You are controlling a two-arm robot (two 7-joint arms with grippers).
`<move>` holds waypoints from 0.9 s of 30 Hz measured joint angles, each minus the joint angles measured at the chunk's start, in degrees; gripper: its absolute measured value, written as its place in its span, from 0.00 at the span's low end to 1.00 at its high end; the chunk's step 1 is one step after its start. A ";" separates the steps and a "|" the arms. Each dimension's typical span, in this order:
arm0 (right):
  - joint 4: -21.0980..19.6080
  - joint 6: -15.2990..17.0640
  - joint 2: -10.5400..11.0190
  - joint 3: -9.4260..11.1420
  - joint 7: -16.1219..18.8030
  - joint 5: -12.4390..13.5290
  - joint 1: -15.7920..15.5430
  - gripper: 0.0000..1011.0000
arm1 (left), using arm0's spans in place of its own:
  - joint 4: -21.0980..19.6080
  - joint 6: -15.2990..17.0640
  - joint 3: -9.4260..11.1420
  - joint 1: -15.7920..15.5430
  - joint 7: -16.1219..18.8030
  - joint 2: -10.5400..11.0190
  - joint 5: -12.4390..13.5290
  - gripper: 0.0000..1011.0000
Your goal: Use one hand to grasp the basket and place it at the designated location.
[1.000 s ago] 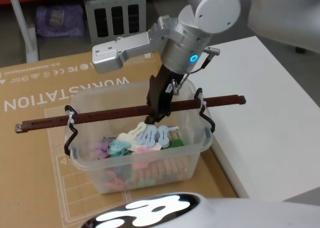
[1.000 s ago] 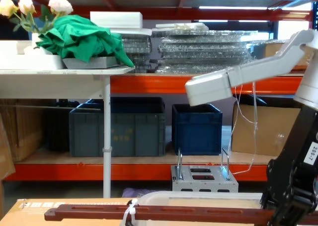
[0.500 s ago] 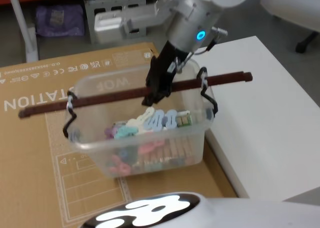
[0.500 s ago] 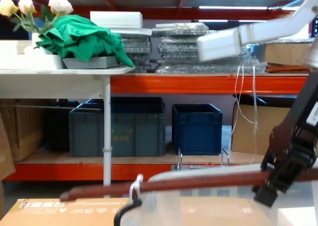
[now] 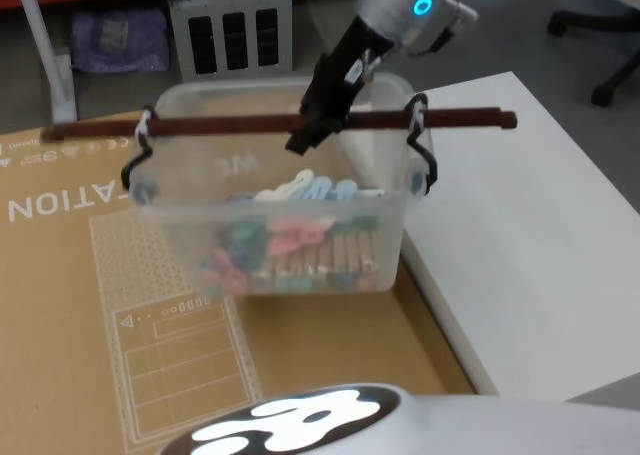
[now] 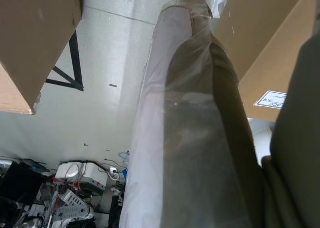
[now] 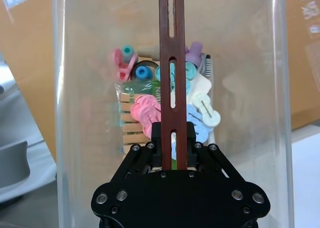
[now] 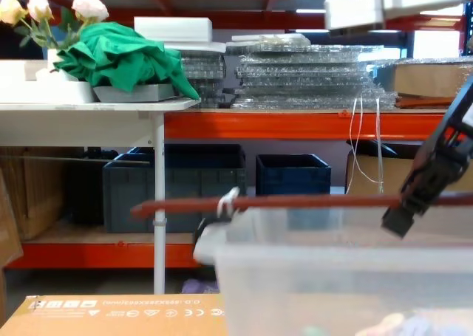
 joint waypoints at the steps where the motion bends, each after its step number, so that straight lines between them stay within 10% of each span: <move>1: 0.40 0.44 0.17 0.36 -0.06 0.26 0.06 0.24 | 0.01 0.00 0.00 0.00 0.00 0.00 0.01 0.00; 27: 6.79 11.07 3.99 8.28 -2.19 1.02 0.86 0.24 | 0.00 0.00 0.00 0.00 0.00 0.00 0.00 0.00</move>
